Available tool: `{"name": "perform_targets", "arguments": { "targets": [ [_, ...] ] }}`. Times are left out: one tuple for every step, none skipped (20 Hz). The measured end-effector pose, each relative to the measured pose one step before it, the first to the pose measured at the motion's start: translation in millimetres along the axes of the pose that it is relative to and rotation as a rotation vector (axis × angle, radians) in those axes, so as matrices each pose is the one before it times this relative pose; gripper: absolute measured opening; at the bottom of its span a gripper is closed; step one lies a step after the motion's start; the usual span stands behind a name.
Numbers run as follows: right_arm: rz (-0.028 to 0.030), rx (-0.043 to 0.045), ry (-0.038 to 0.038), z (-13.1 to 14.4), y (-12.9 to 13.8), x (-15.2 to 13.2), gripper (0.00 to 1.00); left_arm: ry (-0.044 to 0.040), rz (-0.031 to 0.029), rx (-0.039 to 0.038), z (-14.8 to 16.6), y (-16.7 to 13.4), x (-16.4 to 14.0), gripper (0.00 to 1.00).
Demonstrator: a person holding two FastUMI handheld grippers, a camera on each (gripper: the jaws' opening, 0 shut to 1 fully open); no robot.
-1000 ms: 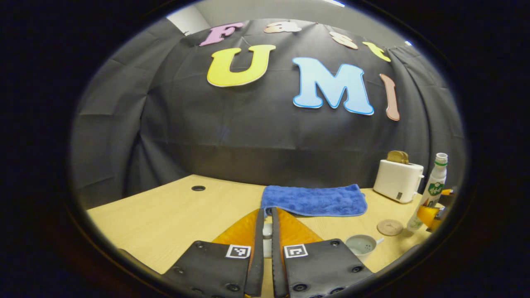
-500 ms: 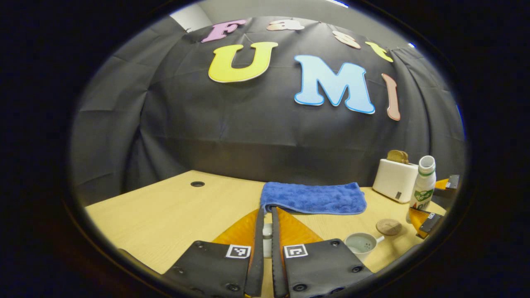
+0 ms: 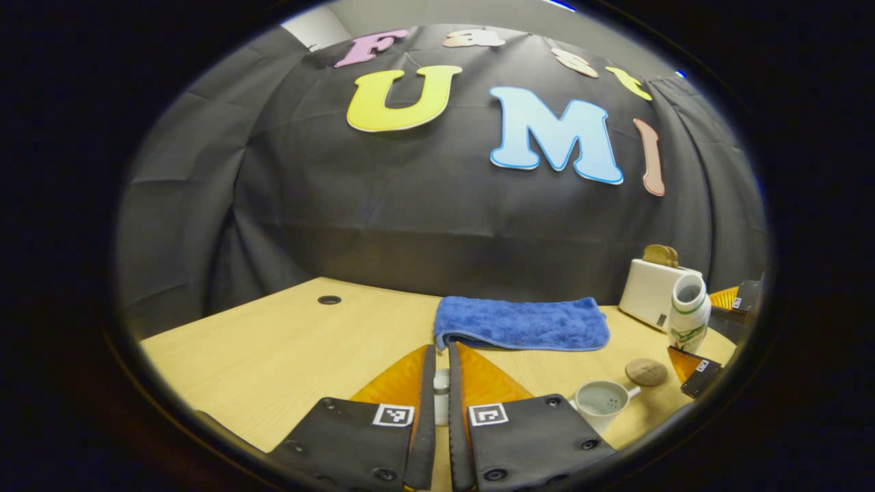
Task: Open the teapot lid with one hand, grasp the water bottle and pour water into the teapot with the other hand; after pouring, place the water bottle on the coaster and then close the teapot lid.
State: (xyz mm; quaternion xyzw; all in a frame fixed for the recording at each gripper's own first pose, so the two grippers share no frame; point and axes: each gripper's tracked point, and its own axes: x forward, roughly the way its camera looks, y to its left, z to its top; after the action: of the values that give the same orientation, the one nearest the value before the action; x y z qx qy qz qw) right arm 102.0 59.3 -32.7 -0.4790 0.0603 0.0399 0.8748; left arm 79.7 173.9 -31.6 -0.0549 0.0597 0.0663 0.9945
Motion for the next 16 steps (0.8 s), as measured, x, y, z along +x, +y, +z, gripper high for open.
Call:
{"name": "perform_targets", "arguments": {
  "targets": [
    [-0.00131, -0.0212, -0.00444, 2.08, 1.58, -0.29, 0.81, 0.00215, 0.00101, -0.00115, -0.5, 1.81, -0.65, 0.19],
    [-0.00379, -0.02487, -0.00518, 1.65, -0.8, 0.13, 0.8, 0.00124, 0.00201, -0.00031, -0.83, 0.59, 0.1, 0.19],
    [-0.00651, -0.02723, -0.00495, 1.59, -1.16, -1.03, 0.8, 0.00033, 0.00236, -0.00132, -1.06, 0.62, 0.1, 0.19],
    [-0.0078, -0.02784, -0.00745, 1.54, -1.0, -0.34, 0.8, 0.00014, 0.00177, -0.0023, 1.31, 0.8, 0.58, 0.19],
    [-0.00658, -0.02933, -0.00613, 2.16, -0.42, 0.3, 0.8, 0.00015, 0.0024, -0.00235, -0.65, 1.42, -0.44, 0.19],
    [-0.00795, -0.02576, -0.00671, 2.07, -1.08, -0.43, 0.8, 0.00074, 0.00184, -0.00216, 0.28, 1.41, 0.03, 0.19],
    [-0.00544, -0.02613, -0.00528, 0.92, 0.22, 1.07, 0.8, 0.0012, 0.00167, -0.00165, -0.94, 0.01, 0.74, 0.19],
    [-0.00697, -0.02631, -0.00538, 1.31, -0.29, 2.23, 0.8, 0.00126, 0.00076, -0.00132, 0.43, 0.8, -0.15, 0.19],
    [-0.0053, -0.0272, -0.00637, 1.65, -0.57, 0.3, 0.8, 0.00124, 0.00123, -0.00108, -0.94, 0.49, 0.76, 0.19],
    [-0.00352, -0.02673, -0.00418, 0.67, 0.63, 0.16, 0.8, 0.00109, 0.00009, -0.00129, 0.53, 0.62, -0.11, 0.19],
    [-0.00572, -0.02428, -0.00422, 1.75, -1.14, -0.4, 0.8, 0.00088, 0.00047, -0.00125, -1.08, -0.3, -0.79, 0.19],
    [-0.00283, -0.02384, -0.00449, 0.56, 0.18, -0.05, 0.8, 0.00083, 0.00028, -0.00067, 0.19, 0.61, 0.03, 0.19],
    [-0.00271, -0.0211, -0.00338, -0.16, 0.64, -0.64, 0.8, 0.00009, 0.0013, -0.00061, -1.01, -0.28, 0.02, 0.19],
    [-0.00335, -0.0221, -0.00199, -0.36, -0.24, -1.56, 0.8, 0.00076, 0.00036, -0.00103, 0.67, 0.63, 0.63, 0.19],
    [-0.00707, -0.02486, -0.00203, -0.29, -1.04, 0.81, 0.8, 0.00064, -0.00013, -0.00118, -1.07, -0.17, 0.56, 0.19],
    [-0.01008, -0.02759, -0.00358, 0.4, -1.62, -0.37, 0.8, 0.00132, -0.00018, -0.00098, 0.58, 0.19, 0.22, 0.19]
  ]
}}
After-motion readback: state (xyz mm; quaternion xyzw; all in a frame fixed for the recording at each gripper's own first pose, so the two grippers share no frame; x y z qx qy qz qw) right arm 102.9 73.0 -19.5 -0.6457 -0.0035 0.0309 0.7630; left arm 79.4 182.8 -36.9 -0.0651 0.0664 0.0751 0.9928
